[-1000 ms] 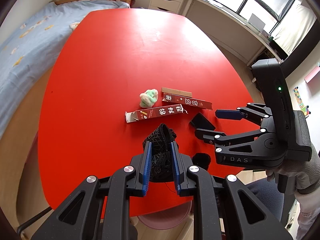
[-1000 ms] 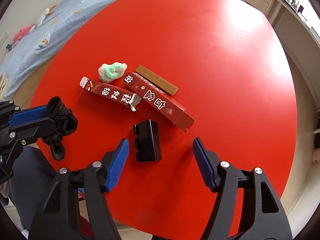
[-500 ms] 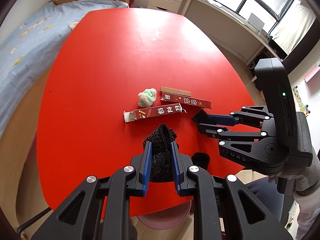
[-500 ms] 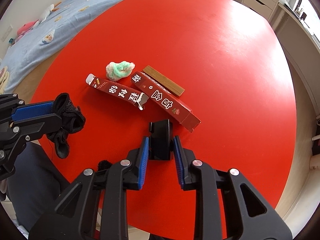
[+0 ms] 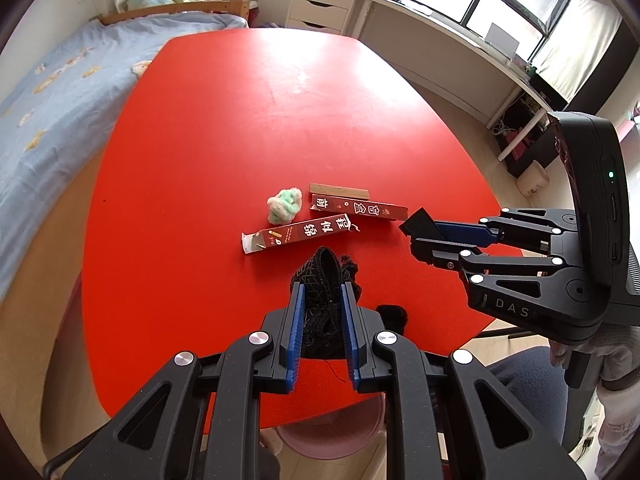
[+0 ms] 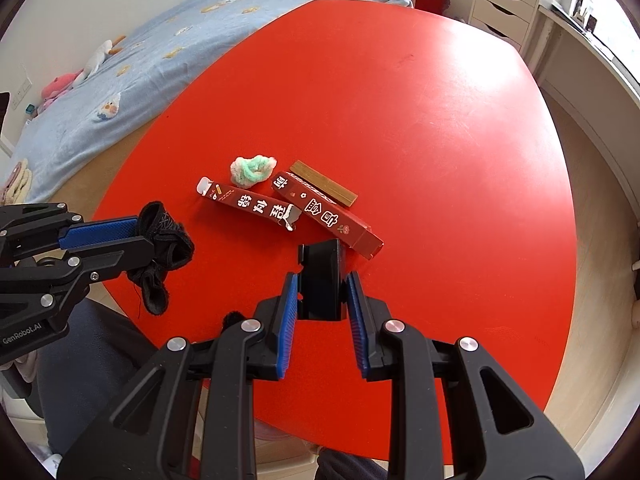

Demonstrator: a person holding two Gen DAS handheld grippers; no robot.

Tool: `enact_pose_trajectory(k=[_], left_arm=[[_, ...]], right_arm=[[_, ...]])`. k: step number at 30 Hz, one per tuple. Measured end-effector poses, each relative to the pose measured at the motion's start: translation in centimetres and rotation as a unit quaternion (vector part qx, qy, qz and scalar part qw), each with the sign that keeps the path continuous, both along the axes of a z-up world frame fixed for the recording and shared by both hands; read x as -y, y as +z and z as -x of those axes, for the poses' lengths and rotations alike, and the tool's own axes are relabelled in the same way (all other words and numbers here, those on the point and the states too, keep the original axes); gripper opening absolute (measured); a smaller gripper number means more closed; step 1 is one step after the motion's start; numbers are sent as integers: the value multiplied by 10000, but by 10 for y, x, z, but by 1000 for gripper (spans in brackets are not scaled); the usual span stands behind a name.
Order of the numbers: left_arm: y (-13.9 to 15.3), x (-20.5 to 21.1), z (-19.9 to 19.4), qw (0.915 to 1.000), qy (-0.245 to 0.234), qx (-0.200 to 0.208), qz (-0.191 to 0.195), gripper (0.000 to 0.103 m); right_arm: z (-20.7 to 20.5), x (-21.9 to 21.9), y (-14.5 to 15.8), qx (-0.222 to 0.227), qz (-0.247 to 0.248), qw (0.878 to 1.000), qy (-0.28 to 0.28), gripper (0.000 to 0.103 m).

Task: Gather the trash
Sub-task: 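Carry the black mesh and black piece with both tools over the pink bin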

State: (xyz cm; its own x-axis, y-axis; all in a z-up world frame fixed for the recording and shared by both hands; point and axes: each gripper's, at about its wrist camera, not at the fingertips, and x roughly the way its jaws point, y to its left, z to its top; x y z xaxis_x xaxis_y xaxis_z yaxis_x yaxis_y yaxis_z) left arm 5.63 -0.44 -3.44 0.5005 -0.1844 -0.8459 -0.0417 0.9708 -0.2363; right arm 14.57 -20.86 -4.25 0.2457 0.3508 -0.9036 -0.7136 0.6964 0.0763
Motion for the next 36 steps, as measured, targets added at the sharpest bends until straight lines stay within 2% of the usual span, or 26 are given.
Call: enact_pose_trajectory(k=[7,21,36], left_arm=[[17,8,13,9995,-126,201,-197,16],[44,13,47,9979,-292,555,-172,15],[48,22,92,9965,-459,689,-106,15]], right_arm=[[16,13,27,169,-349,9992,-56,24],[68,52,56,322,-870,9956,-98,24],[131,85,72,474,-1163,9920,-145,25]])
